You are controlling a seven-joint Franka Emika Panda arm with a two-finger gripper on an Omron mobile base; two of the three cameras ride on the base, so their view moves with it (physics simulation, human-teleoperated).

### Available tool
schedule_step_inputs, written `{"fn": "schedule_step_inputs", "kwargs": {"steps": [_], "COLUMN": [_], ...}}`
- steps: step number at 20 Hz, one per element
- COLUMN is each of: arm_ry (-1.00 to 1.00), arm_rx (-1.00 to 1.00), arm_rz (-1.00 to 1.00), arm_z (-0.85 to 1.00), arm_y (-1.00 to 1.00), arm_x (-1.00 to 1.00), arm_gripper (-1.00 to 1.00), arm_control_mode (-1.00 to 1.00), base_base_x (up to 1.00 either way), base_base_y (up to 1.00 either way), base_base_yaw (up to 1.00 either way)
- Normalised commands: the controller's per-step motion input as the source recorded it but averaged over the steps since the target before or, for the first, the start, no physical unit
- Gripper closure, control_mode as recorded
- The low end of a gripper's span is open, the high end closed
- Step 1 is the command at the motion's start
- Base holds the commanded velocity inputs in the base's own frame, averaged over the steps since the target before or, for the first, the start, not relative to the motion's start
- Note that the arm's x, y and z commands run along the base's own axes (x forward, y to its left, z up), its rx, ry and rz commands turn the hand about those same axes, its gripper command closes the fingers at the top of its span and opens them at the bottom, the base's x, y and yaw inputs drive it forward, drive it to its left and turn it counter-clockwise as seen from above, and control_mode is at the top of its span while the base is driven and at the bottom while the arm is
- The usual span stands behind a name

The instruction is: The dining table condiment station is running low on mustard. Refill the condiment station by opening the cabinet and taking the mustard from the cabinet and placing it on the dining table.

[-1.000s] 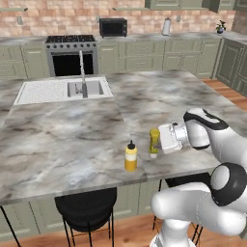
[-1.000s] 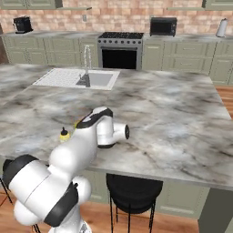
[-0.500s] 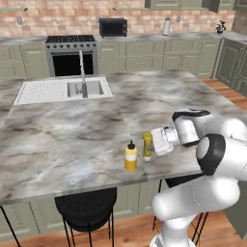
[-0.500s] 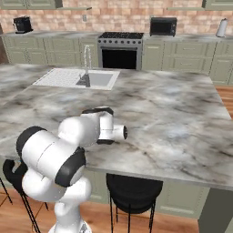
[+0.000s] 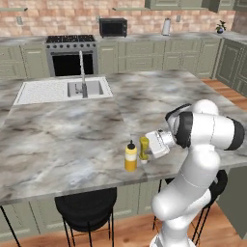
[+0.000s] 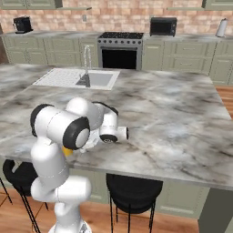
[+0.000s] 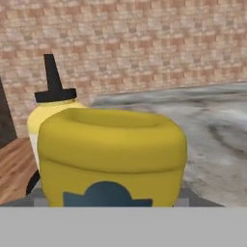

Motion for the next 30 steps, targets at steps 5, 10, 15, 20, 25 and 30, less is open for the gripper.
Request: {"fn": "schedule_step_inputs", "kwargs": {"steps": [5,10,15,20,25,30], "arm_ry": [-0.02,-0.03,-0.1,-0.16,-0.2,-0.15], "arm_rx": [0.05,0.03,0.0,0.0,0.0,0.0], "arm_rz": [0.15,0.15,0.13,0.07,0.0,0.0], "arm_z": [-0.47,-0.41,-0.26,-0.14,-0.02,0.0], "arm_y": [-0.06,-0.01,0.0,0.0,0.0,0.0], "arm_x": [0.27,0.1,-0.06,-0.16,-0.16,-0.03], "arm_gripper": [1.0,-1.0,-1.0,-1.0,-1.0,-1.0], "arm_control_mode": [-1.0,-1.0,-1.0,-1.0,-1.0,-1.0], "base_base_x": [0.0,0.0,0.0,0.0,0.0,0.0], "base_base_y": [0.0,0.0,0.0,0.0,0.0,0.0], "base_base_yaw": [0.0,0.0,0.0,0.0,0.0,0.0]}}
